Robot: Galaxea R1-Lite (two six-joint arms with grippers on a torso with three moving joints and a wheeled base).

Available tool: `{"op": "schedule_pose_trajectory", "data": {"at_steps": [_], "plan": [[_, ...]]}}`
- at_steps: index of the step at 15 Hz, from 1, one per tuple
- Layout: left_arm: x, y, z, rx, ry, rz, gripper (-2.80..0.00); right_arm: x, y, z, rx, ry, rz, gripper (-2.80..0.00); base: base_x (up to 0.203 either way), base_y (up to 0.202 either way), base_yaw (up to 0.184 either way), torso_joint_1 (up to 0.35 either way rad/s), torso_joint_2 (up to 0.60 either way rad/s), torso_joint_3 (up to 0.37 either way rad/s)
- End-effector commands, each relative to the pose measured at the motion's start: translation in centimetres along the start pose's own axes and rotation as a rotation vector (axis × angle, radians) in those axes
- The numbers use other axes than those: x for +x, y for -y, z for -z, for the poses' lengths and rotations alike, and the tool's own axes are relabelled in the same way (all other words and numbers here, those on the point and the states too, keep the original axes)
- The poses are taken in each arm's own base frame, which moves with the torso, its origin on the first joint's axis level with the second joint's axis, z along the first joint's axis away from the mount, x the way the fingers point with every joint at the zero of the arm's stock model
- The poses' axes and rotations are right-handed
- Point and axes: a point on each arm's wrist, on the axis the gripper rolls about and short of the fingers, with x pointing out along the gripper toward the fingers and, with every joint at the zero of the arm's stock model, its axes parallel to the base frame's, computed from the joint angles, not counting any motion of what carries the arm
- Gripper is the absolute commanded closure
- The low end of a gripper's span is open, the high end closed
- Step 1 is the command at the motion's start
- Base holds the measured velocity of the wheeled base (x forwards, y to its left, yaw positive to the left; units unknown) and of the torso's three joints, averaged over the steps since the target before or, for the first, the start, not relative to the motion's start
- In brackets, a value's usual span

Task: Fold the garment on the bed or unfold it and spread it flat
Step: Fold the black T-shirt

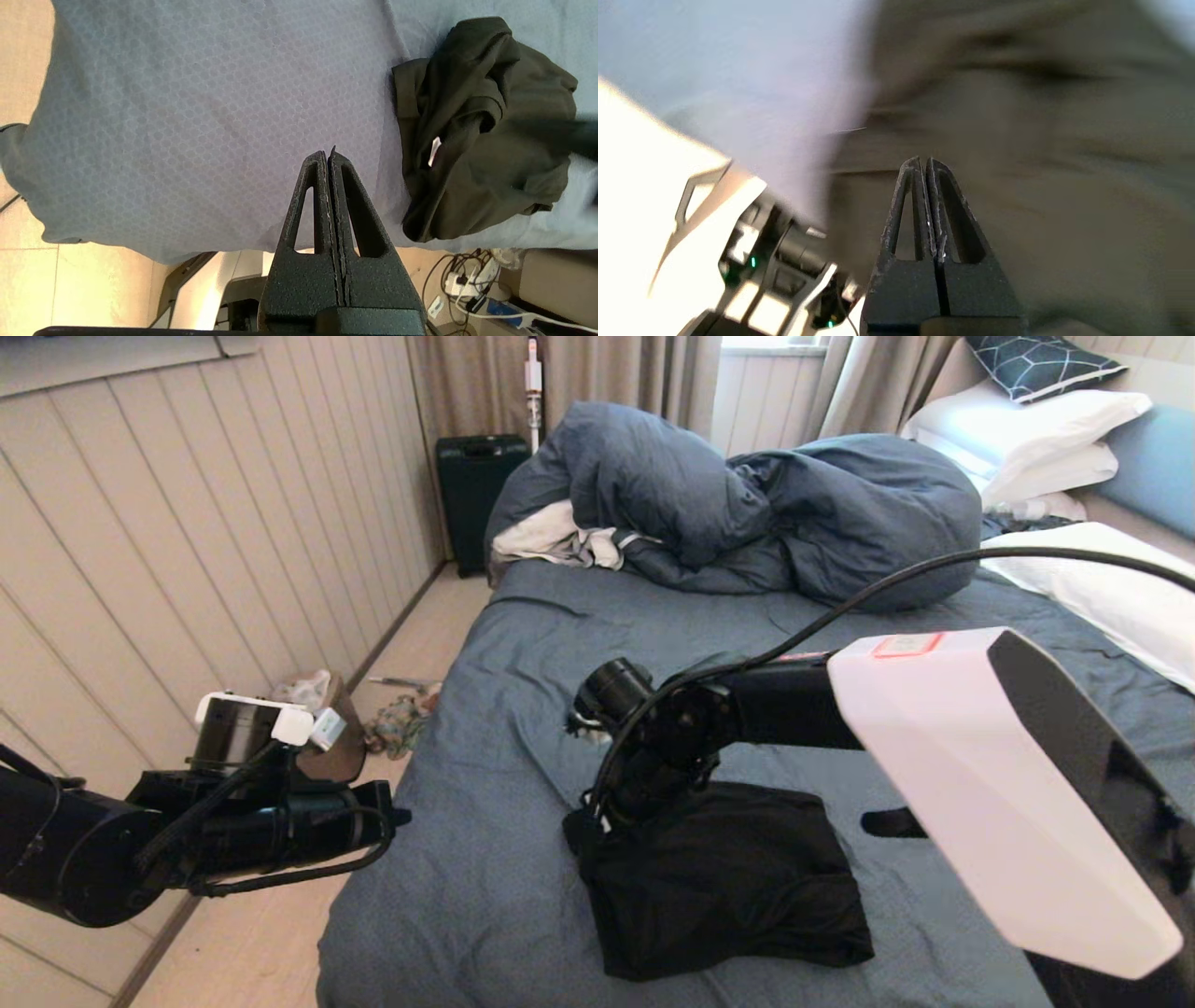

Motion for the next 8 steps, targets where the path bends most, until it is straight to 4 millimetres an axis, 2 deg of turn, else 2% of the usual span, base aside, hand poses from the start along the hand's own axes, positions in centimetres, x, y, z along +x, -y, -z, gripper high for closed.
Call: {"op": "schedule_pose_trajectory", "data": {"at_steps": [1,4,6,8], "plan": [[-0.1,0.1,0.0,-0.002,0.004,0.004,0.00,-1.8,2.7,-0.4,0.053,0.027,0.027,0.00,0.000,0.000,0.000,0.000,0.00,0.000],[-0.1,0.1,0.0,-0.001,0.003,0.005,0.00,-2.1,5.8,0.0,0.112,0.017,0.065,0.00,0.000,0.000,0.000,0.000,0.00,0.000],[0.0,0.0,0.0,-0.002,0.003,0.003,0.00,-1.0,6.2,0.5,0.118,-0.018,0.072,0.00,0.000,0.000,0.000,0.000,0.00,0.000],[-0.1,0.0,0.0,-0.002,0.005,0.003,0.00,1.4,6.5,0.9,0.120,-0.061,0.094,0.00,0.000,0.000,0.000,0.000,0.00,0.000]]}}
